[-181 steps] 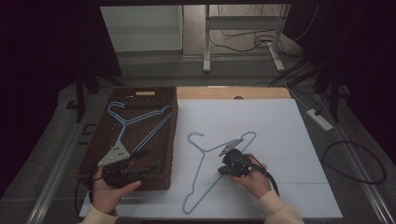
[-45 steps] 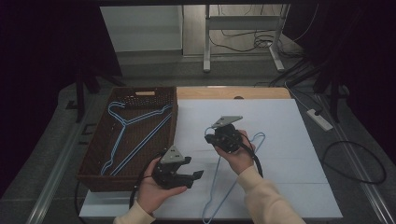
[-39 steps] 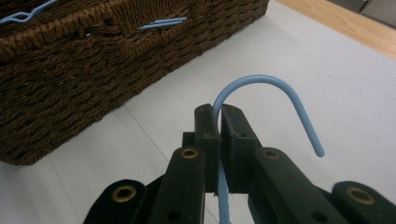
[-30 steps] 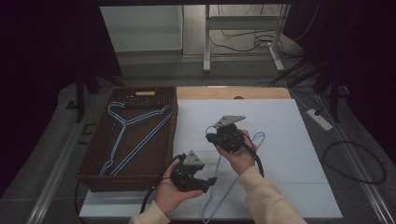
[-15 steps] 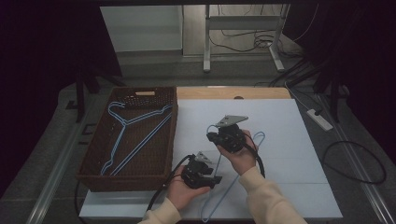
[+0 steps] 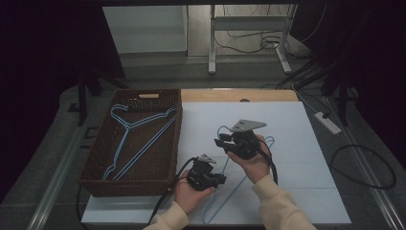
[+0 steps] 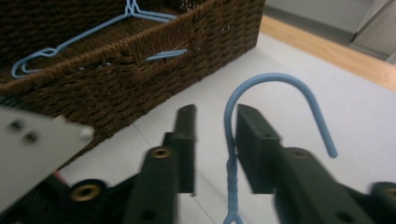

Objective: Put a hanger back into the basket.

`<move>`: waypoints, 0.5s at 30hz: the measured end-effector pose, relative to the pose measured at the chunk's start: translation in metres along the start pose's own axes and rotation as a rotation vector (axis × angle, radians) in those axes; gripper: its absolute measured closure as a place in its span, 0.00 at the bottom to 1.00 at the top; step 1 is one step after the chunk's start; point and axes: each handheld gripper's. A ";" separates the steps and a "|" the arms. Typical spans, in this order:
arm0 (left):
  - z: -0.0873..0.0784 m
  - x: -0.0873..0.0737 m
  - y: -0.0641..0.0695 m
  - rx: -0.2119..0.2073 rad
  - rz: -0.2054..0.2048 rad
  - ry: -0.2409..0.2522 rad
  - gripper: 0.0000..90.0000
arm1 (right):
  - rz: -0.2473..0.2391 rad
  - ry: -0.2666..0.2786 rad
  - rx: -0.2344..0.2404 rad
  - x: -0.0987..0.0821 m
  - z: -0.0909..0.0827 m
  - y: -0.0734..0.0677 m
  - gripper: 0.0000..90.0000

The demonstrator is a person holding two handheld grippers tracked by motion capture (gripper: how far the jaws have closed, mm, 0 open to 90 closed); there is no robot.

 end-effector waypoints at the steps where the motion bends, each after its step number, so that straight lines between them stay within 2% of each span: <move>1: -0.001 0.000 0.000 -0.005 -0.003 0.003 0.91 | 0.009 0.011 -0.002 -0.002 -0.004 -0.001 0.68; 4: -0.004 0.000 0.001 -0.016 -0.006 0.012 0.94 | 0.026 0.049 -0.007 -0.014 -0.025 -0.004 0.63; 6: -0.006 -0.001 0.003 -0.023 -0.005 0.027 0.95 | 0.028 0.052 -0.009 -0.017 -0.030 -0.005 0.62; 7: -0.008 -0.001 0.004 -0.017 0.010 0.036 0.96 | 0.030 0.057 -0.013 -0.022 -0.036 -0.006 0.62; 9: -0.010 -0.001 0.005 -0.020 0.013 0.041 0.96 | 0.037 0.063 -0.020 -0.042 -0.057 -0.008 0.60; 13: -0.015 0.000 0.006 -0.036 0.019 0.058 0.96 | 0.046 0.058 -0.028 -0.065 -0.073 -0.009 0.59; 15: -0.016 0.000 0.006 -0.042 0.019 0.063 0.96 | 0.049 0.048 -0.033 -0.070 -0.076 -0.008 0.58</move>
Point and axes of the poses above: each handheld gripper's, and its own axes: z roughly forward along the jaws, x roughly out of its top, y roughly to its right, and after that the axes turned 15 degrees about -z, right-handed
